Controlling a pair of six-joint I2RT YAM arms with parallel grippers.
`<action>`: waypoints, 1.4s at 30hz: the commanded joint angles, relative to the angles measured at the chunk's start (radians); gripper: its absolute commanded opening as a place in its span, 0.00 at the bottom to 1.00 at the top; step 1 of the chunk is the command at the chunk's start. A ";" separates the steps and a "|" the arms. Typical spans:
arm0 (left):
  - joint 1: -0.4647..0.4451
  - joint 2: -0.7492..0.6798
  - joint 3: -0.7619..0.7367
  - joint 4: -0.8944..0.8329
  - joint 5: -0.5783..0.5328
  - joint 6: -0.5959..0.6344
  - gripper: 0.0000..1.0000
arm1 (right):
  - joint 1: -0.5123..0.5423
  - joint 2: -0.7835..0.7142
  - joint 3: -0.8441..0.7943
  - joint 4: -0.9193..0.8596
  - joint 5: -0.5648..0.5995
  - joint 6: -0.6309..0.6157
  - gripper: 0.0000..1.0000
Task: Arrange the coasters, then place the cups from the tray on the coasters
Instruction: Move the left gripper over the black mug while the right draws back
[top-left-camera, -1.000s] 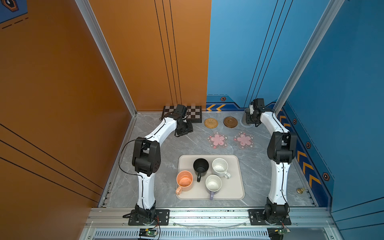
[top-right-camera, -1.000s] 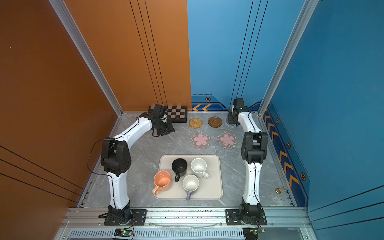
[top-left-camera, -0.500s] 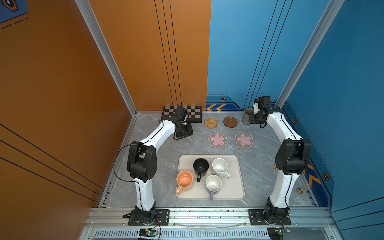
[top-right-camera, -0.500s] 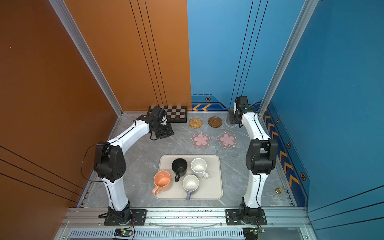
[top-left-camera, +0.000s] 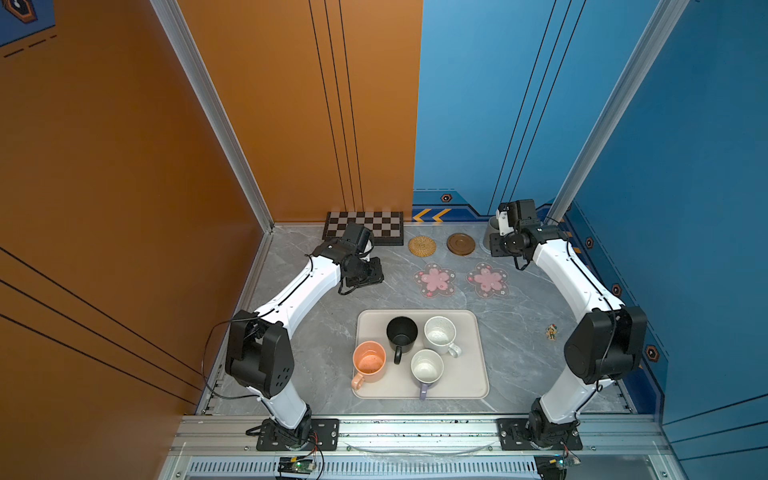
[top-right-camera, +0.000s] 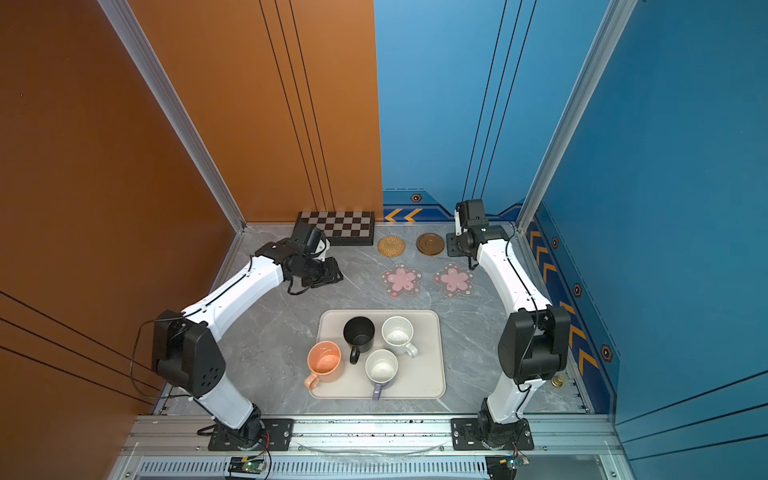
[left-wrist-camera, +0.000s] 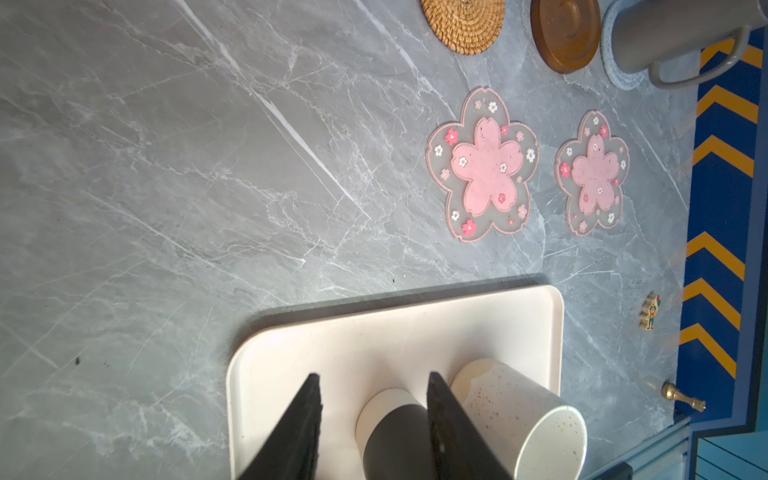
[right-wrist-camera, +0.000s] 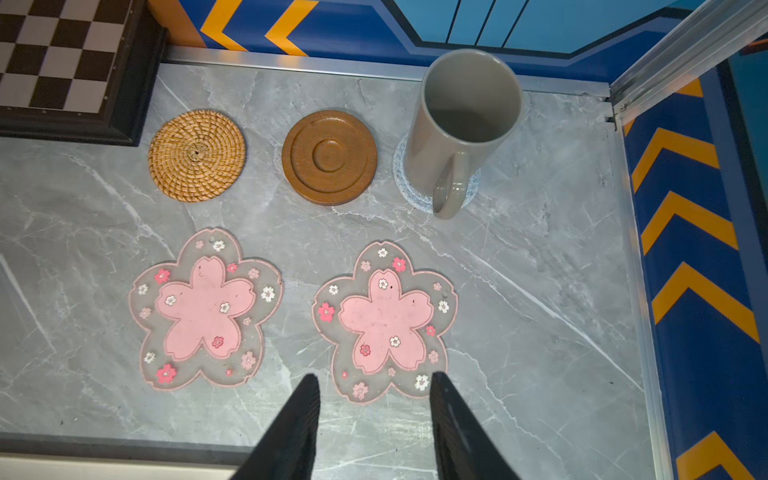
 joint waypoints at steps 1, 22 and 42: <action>-0.020 -0.067 -0.050 -0.053 -0.039 0.046 0.43 | 0.019 -0.092 -0.074 -0.005 0.040 0.045 0.47; -0.218 -0.401 -0.331 -0.179 -0.200 -0.015 0.43 | 0.133 -0.529 -0.429 0.010 0.047 0.154 0.56; -0.491 -0.398 -0.331 -0.177 -0.279 -0.142 0.43 | 0.192 -0.714 -0.602 0.005 0.044 0.253 0.59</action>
